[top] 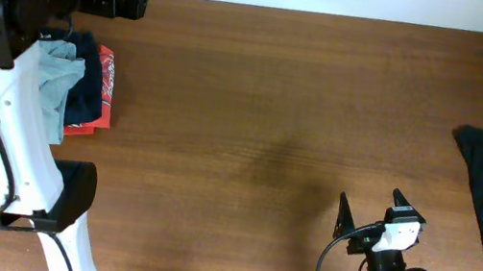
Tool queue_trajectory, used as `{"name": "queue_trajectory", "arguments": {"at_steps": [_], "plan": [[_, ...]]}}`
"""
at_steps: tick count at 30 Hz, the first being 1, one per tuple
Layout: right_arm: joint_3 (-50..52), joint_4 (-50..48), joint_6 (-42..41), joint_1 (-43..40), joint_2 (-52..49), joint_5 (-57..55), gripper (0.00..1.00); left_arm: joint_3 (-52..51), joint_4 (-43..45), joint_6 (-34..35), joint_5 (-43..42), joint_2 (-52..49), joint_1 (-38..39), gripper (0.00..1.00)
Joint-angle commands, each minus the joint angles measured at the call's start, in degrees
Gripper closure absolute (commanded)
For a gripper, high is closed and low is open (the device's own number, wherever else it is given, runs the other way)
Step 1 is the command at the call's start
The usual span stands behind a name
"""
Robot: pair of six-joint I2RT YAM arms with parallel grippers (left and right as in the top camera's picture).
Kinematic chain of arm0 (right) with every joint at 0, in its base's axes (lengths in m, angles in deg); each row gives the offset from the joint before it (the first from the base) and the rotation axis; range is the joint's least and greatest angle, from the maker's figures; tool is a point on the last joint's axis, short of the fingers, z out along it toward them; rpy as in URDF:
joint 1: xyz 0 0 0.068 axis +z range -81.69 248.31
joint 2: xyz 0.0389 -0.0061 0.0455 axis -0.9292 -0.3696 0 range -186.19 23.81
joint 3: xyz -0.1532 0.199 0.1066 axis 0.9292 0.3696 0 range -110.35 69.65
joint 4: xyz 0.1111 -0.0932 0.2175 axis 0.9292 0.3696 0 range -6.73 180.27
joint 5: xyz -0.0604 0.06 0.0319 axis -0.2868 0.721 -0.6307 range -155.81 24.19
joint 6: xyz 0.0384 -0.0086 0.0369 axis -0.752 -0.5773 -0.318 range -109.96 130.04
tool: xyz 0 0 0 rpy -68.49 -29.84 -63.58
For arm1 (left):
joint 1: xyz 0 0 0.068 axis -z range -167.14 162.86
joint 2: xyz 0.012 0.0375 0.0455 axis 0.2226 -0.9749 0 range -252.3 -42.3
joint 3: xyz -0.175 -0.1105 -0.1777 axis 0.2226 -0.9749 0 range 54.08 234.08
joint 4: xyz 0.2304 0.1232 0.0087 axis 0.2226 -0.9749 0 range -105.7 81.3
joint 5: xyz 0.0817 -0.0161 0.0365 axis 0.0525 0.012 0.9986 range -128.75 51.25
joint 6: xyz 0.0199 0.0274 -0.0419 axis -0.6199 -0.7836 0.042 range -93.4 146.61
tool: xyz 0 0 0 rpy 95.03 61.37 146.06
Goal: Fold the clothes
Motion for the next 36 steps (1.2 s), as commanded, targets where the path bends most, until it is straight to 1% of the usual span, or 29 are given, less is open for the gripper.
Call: {"name": "queue_trajectory", "arguments": {"at_steps": [1, 20, 25, 27, 29, 30, 31, 32, 33, 34, 36], "plan": [[0.3, 0.5, -0.1, 0.3, 0.6, -0.9, 0.01, 0.0, 0.0, 0.5, -0.6, 0.1, 0.1, 0.01], [0.3, 0.5, -0.1, 0.3, 0.6, -0.9, 0.01, 0.0, 0.0, 0.5, -0.4, 0.1, 0.0, 0.01], [0.3, 0.5, -0.1, 0.3, 0.6, -0.9, 0.01, -2.6, 1.2, 0.5, -0.4, 0.2, 0.5, 0.01], [0.3, 0.5, -0.1, 0.3, 0.6, -0.9, 0.01, -6.6, 4.2, 0.6, -0.7, 1.9, 0.7, 0.01], [0.3, 0.5, -0.1, 0.3, 0.6, -0.9, 0.01, -13.1, 8.9, 0.6, -0.9, 5.2, 0.9, 0.01], [0.3, 0.5, -0.1, 0.3, 0.6, -0.9, 0.01, -18.3, 13.0, 0.6, -0.9, 8.0, 1.2, 0.01], [0.3, 0.5, -0.1, 0.3, 0.6, -0.9, 0.01, -25.7, 19.2, 0.6, -0.9, 11.8, 1.7, 0.01], [0.3, 0.5, -0.1, 0.3, 0.6, -0.9, 0.01, -29.3, 22.3, 0.5, -0.9, 13.6, 1.9, 0.01], [0.3, 0.5, -0.1, 0.3, 0.6, -0.9, 0.01, -38.7, 30.3, 0.5, -0.8, 18.3, 2.3, 0.01], [0.3, 0.5, -0.1, 0.3, 0.6, -0.9, 0.01, -45.1, 35.5, 0.5, -0.8, 21.4, 2.6, 0.01], [0.3, 0.5, -0.1, 0.3, 0.6, -0.9, 0.01, -55.2, 43.3, 0.5, -0.8, 26.4, 2.7, 0.01]]}}
